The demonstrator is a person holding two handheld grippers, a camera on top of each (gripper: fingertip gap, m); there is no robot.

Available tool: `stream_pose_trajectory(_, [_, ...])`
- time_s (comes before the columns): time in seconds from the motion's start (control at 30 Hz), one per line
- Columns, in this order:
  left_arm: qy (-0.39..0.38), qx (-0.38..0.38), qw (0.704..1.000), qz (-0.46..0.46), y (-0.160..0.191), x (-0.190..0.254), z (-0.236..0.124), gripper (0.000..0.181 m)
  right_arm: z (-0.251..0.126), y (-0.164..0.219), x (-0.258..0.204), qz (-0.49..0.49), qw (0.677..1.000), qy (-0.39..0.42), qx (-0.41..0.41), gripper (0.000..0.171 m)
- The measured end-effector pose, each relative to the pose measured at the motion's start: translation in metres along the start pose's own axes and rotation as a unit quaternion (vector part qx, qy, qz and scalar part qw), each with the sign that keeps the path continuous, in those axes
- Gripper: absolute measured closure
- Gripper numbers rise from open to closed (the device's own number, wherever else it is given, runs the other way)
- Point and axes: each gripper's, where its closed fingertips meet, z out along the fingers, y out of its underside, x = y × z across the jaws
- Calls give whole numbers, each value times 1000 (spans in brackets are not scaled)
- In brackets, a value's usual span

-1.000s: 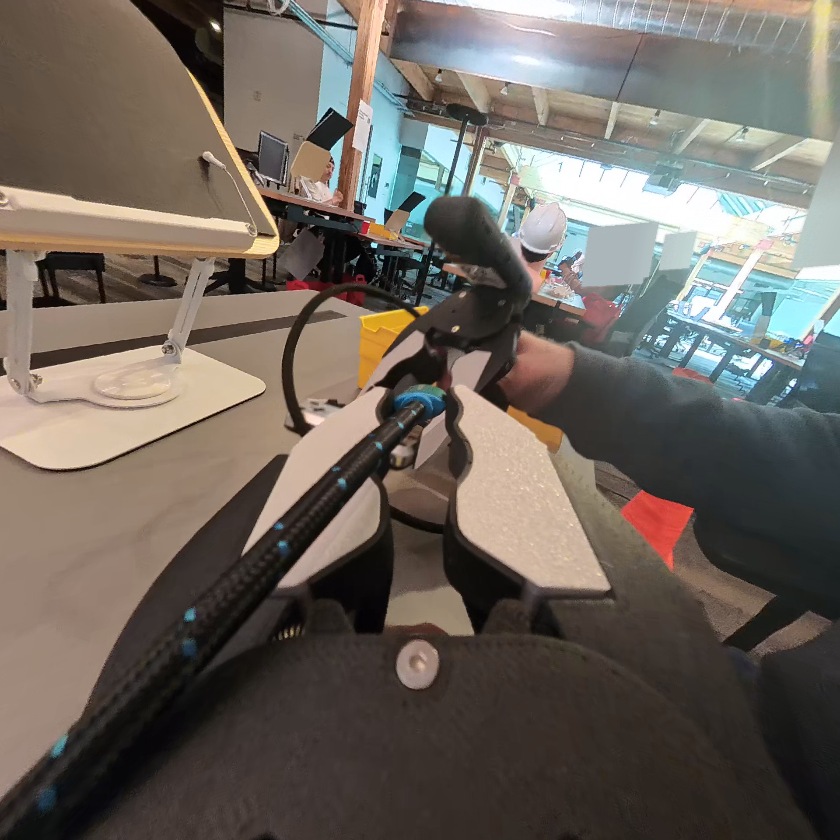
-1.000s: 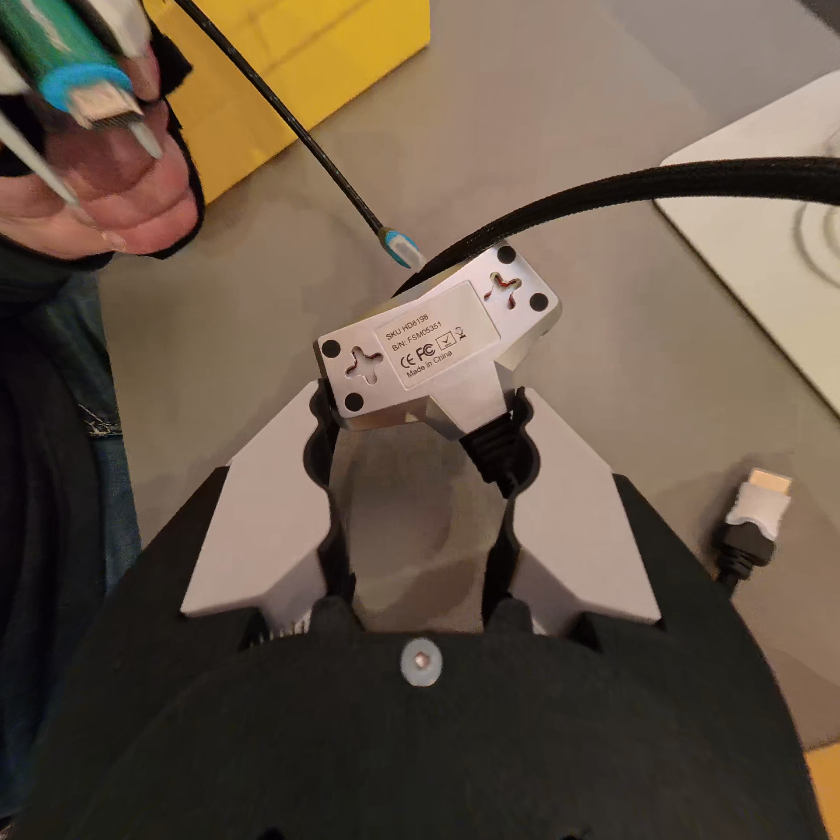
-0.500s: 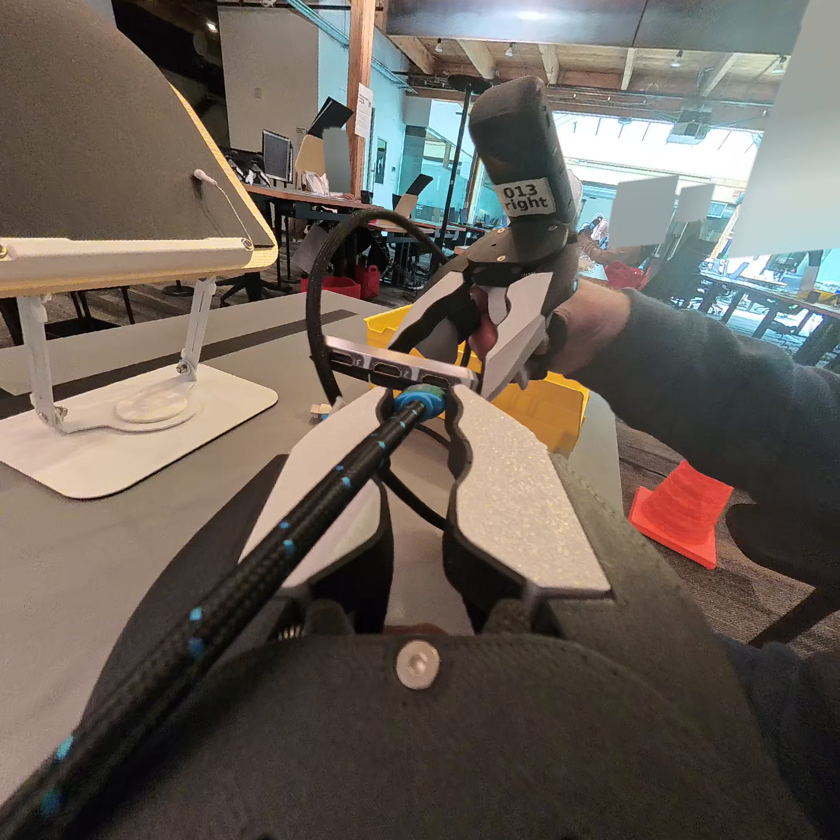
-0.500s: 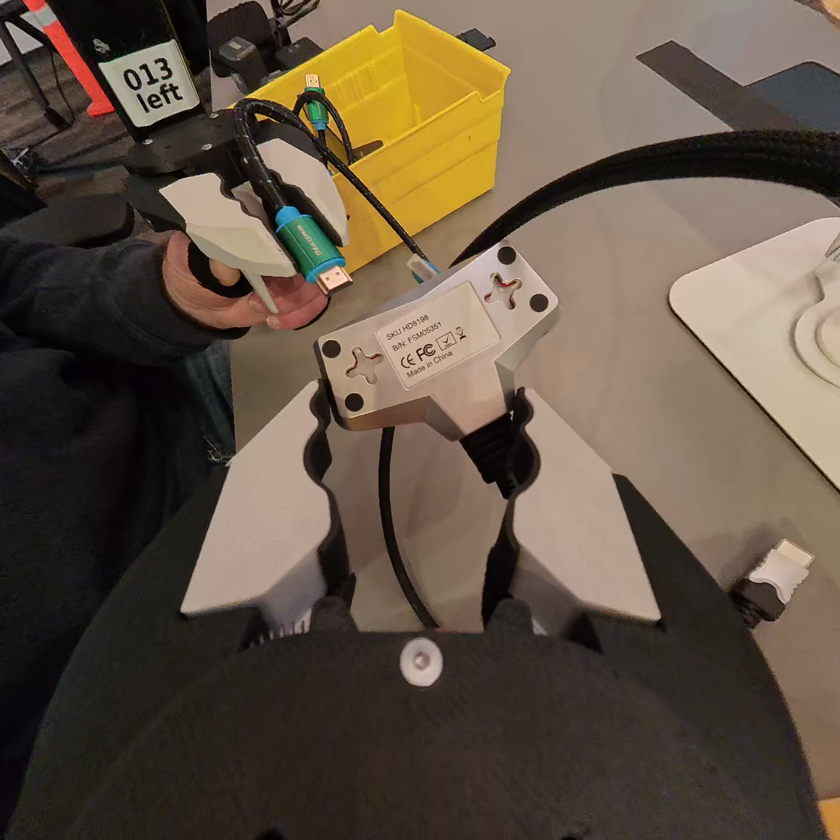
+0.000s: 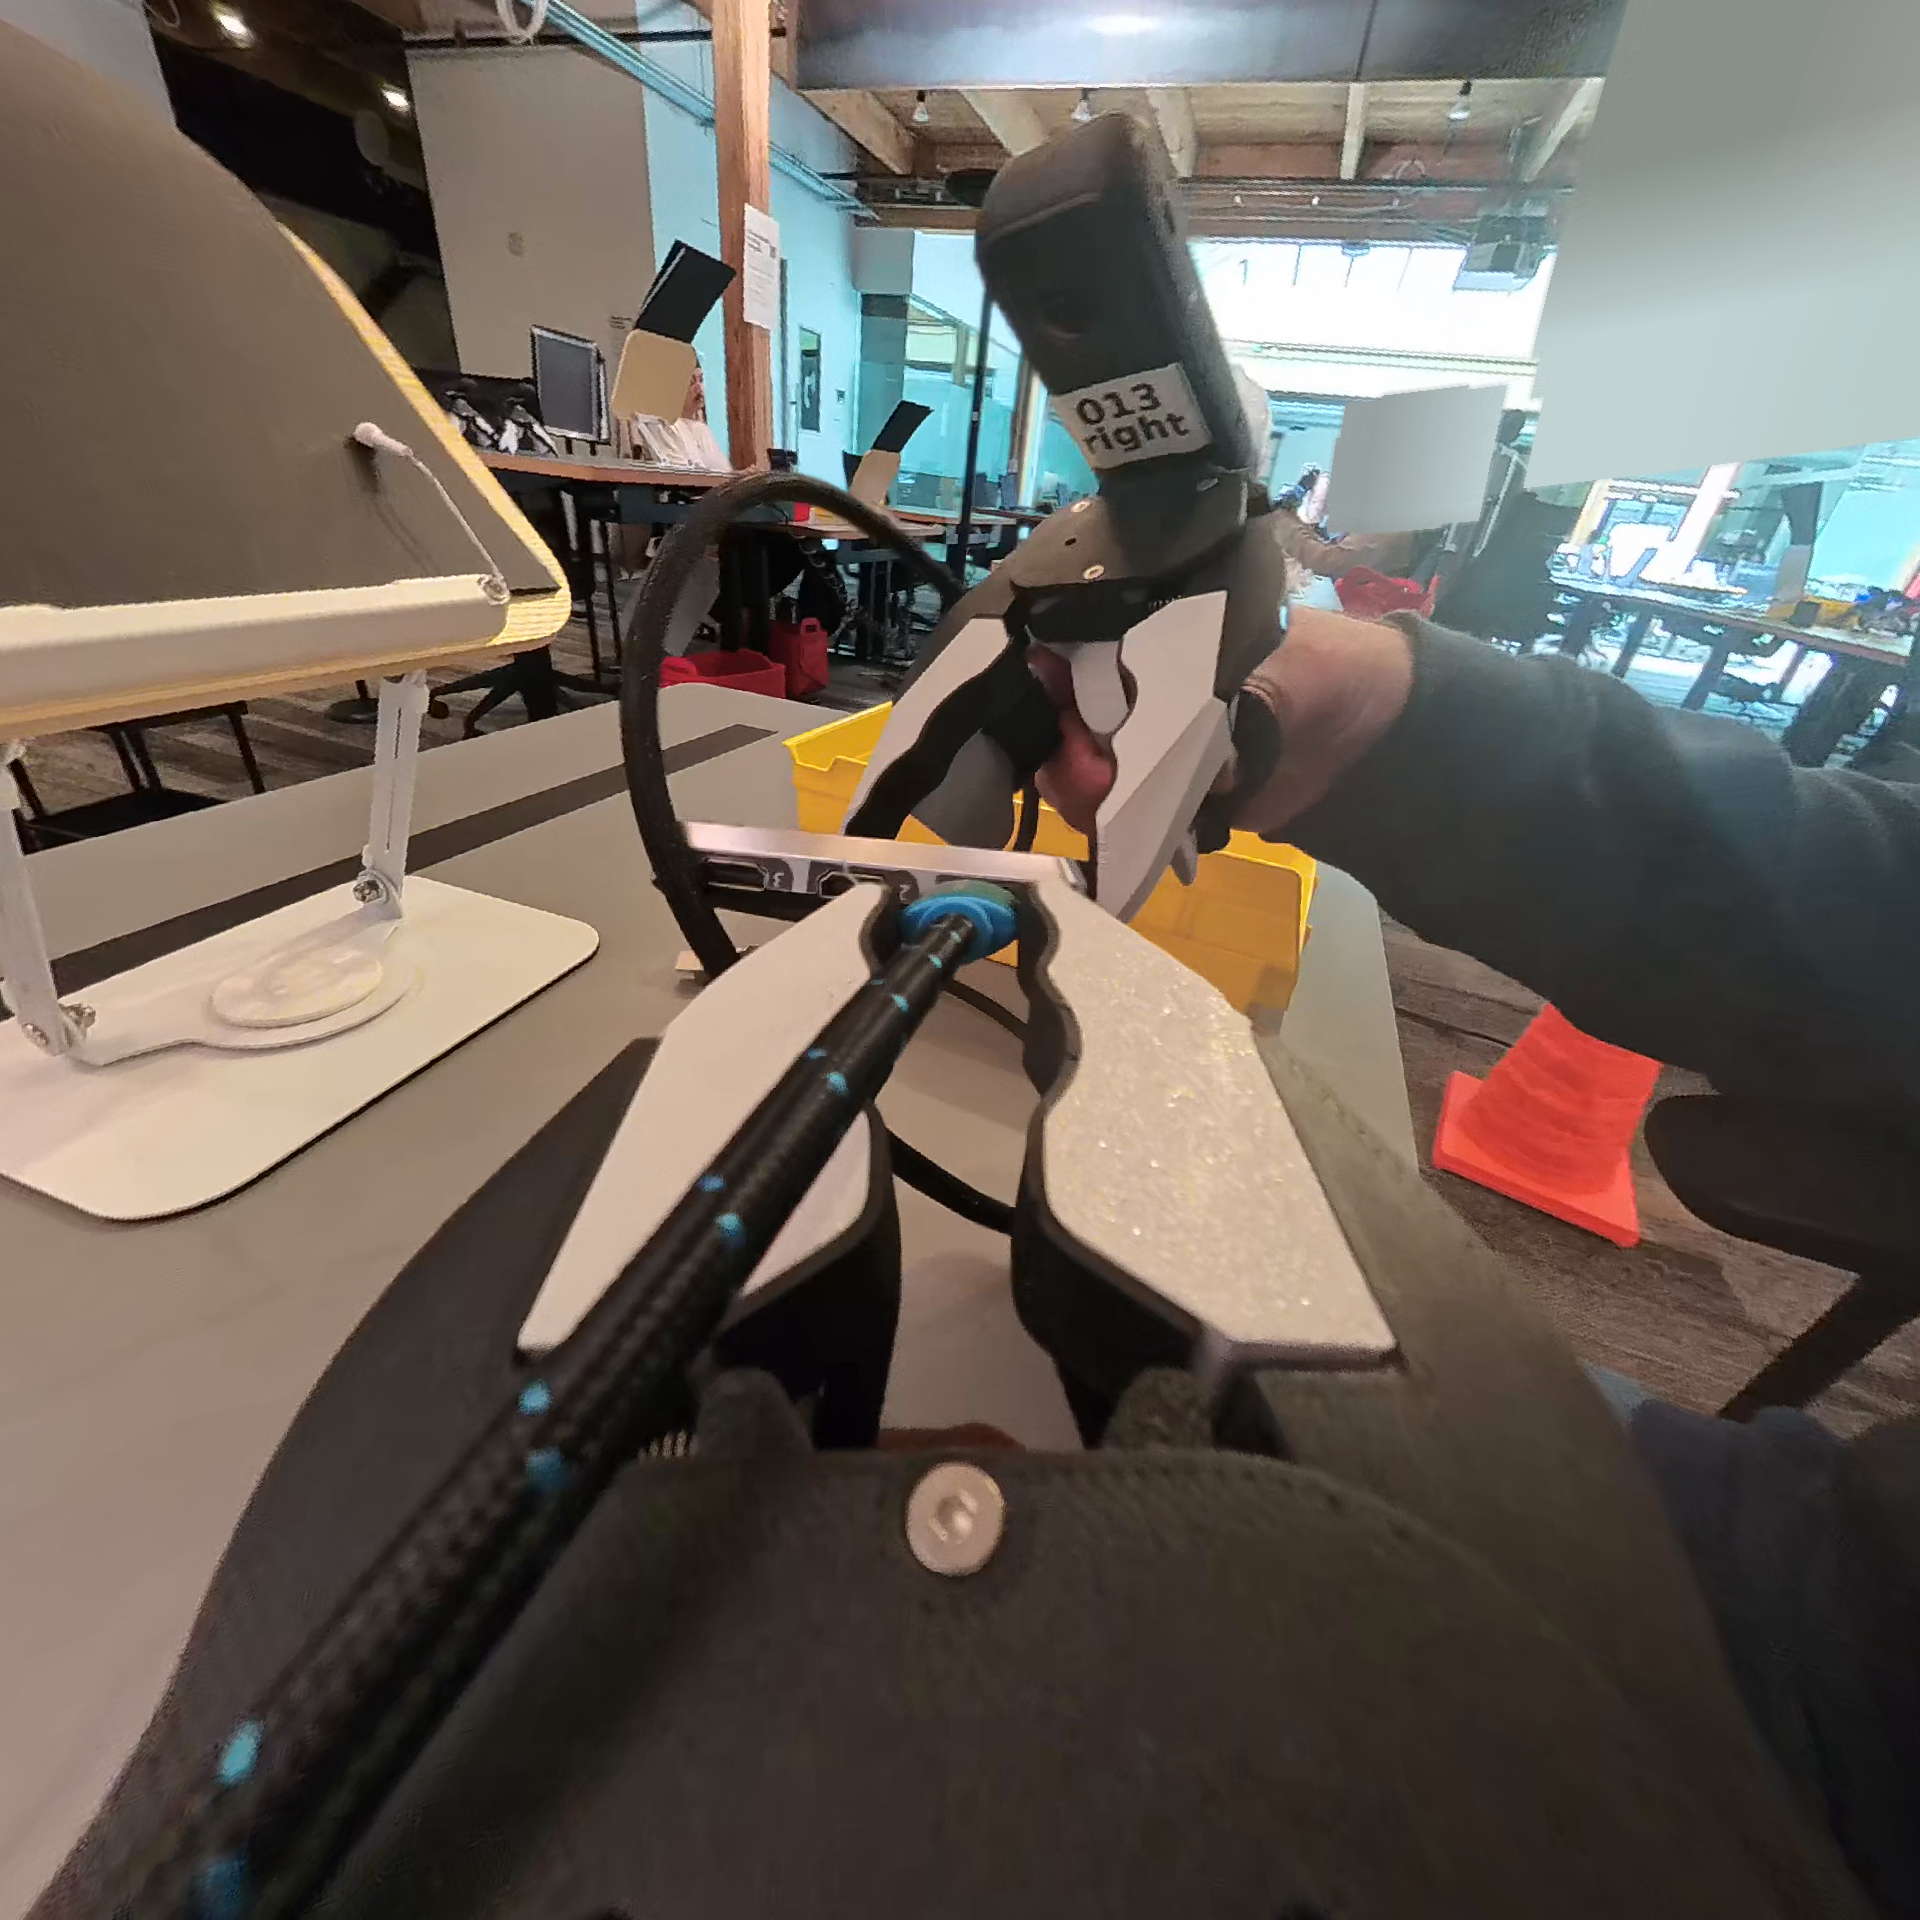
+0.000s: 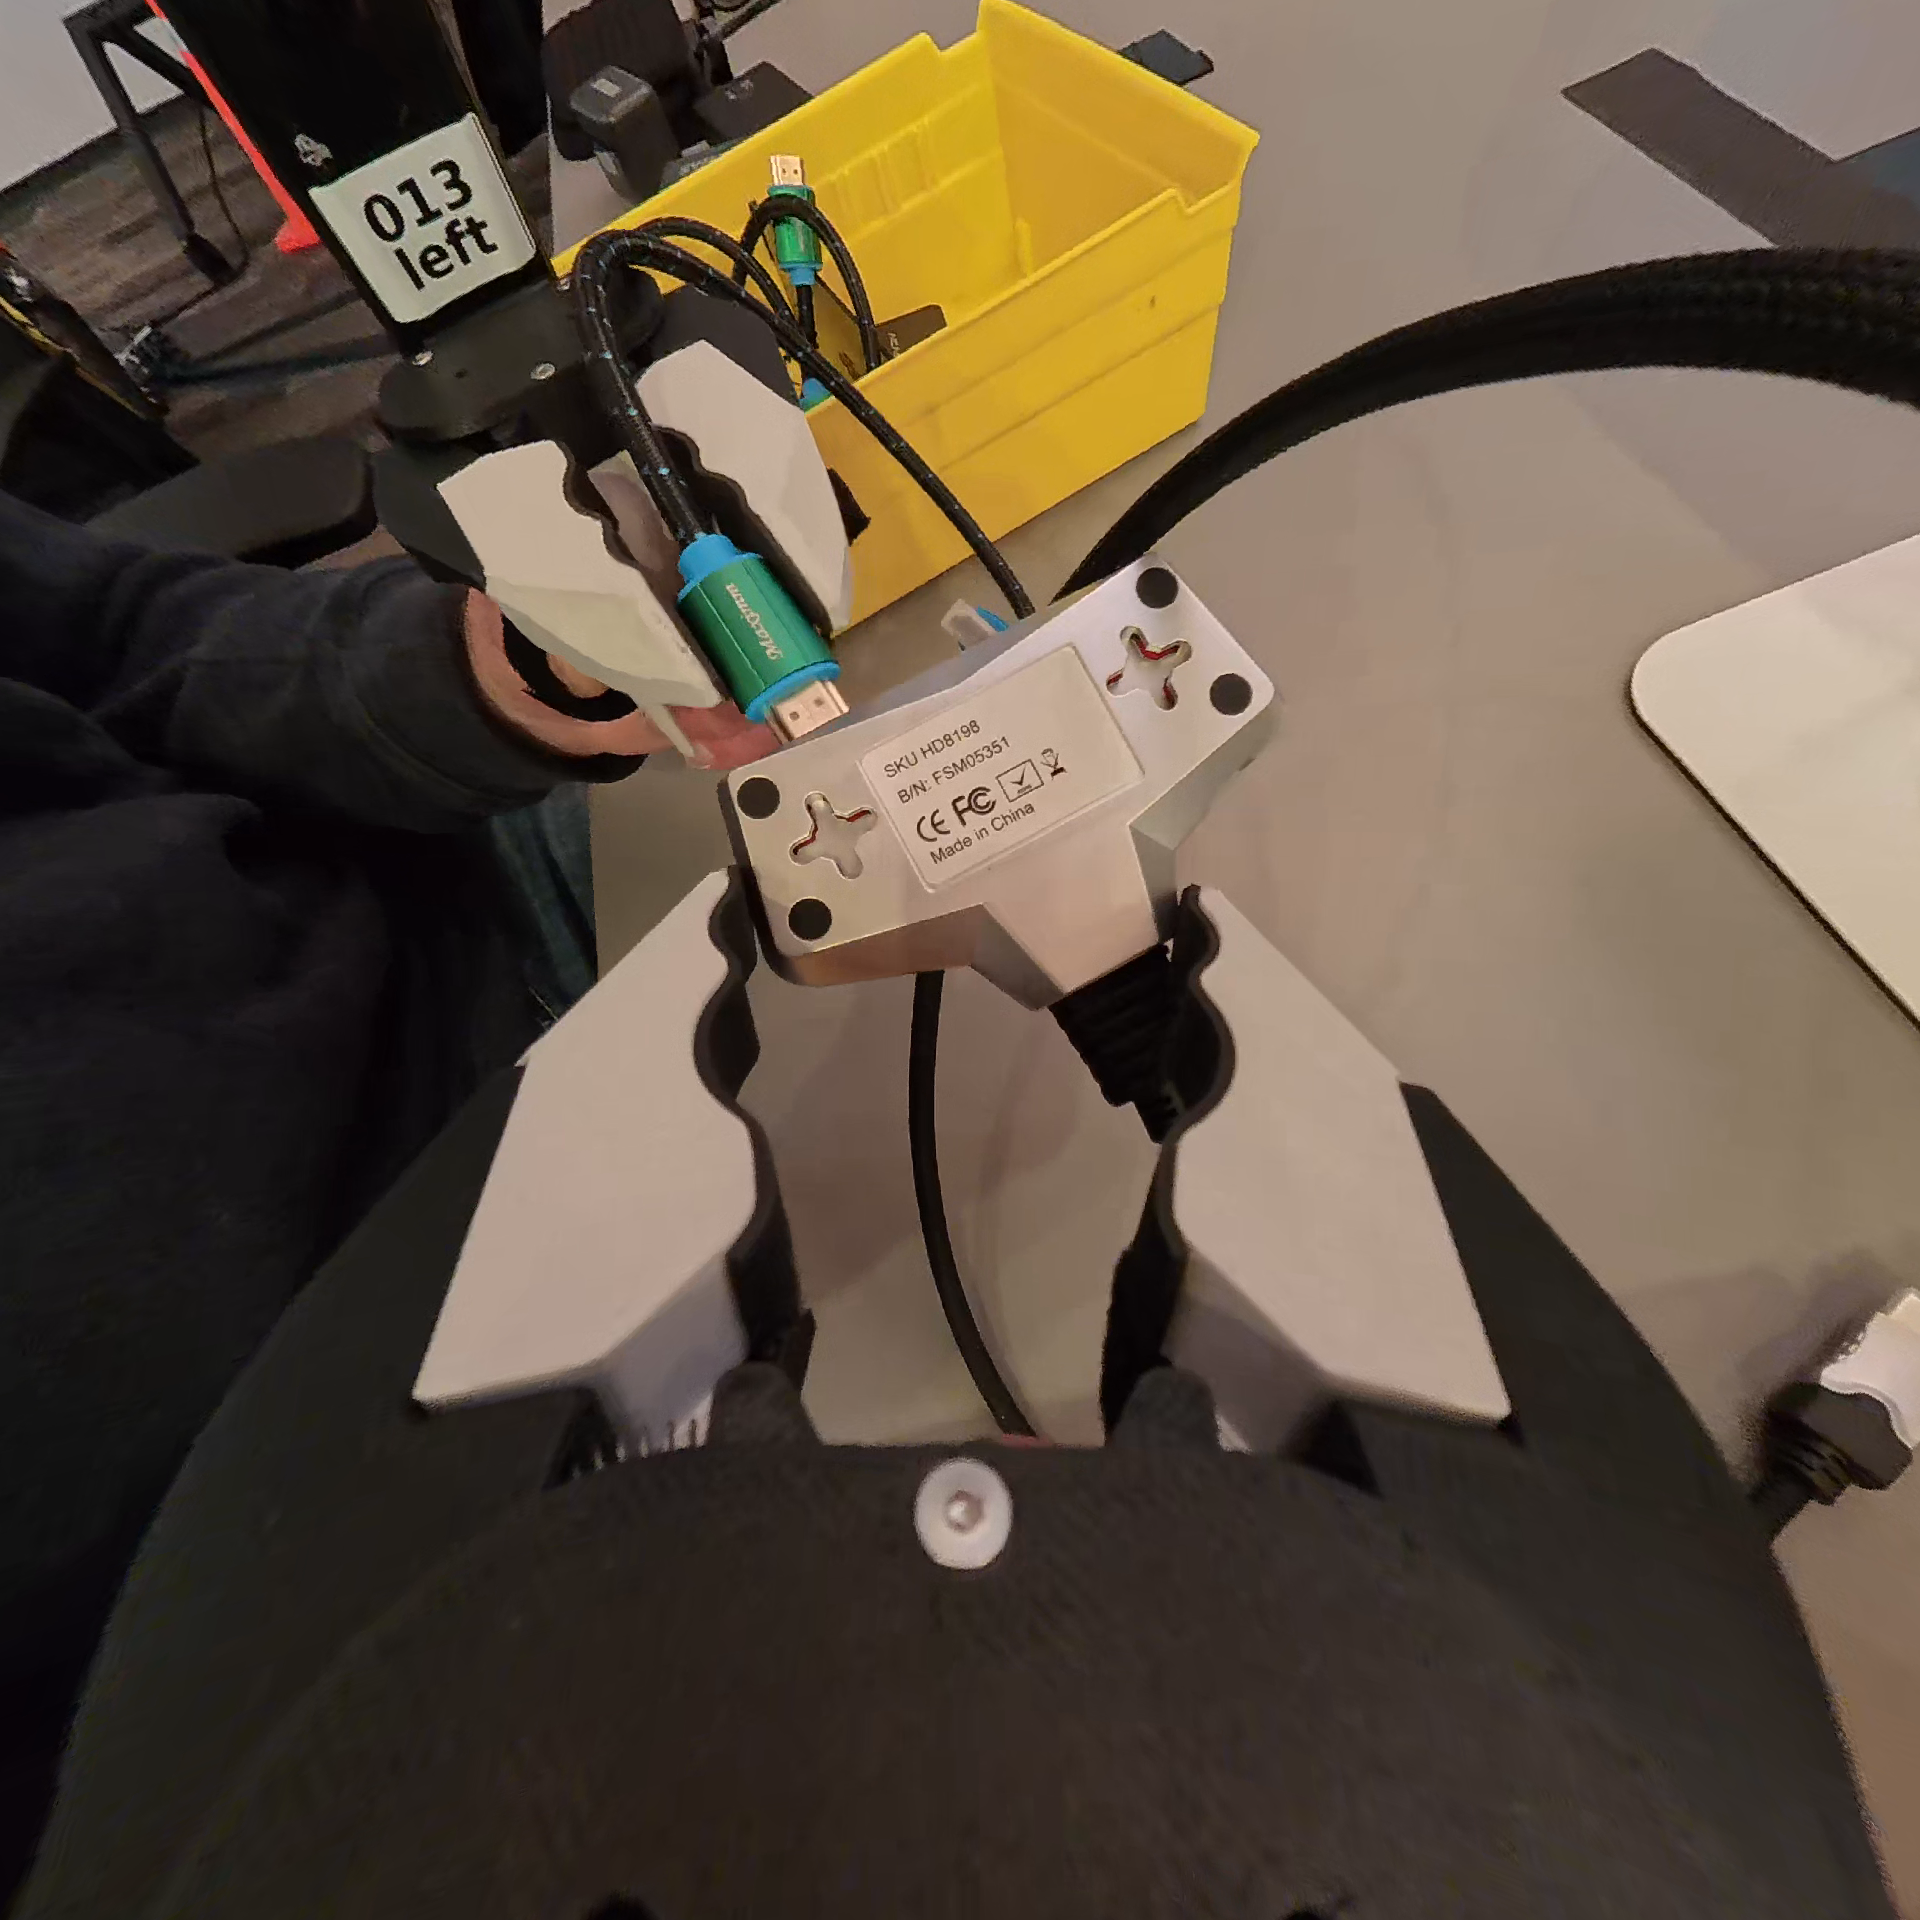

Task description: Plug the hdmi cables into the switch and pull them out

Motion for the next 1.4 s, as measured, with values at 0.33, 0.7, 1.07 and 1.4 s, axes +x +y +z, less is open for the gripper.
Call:
stream_pose_trajectory(0.33, [38, 14, 999, -8, -3, 9, -2, 160, -1, -1, -8, 2, 1000, -23, 5, 92])
stream_pose_trajectory(0.7, [63, -1, 998, -2, -1, 15, -3, 160, -1, 0, -13, -12, 1000, -24, -7, 92])
stream_pose_trajectory(1.07, [49, 48, 997, -33, -8, 11, -6, 160, 0, -13, -14, 3, 999, -19, 39, 92])
stream_pose_trajectory(1.4, [35, 58, 997, -42, -8, 11, -6, 160, 2, -17, -15, 5, 999, -5, 41, 92])
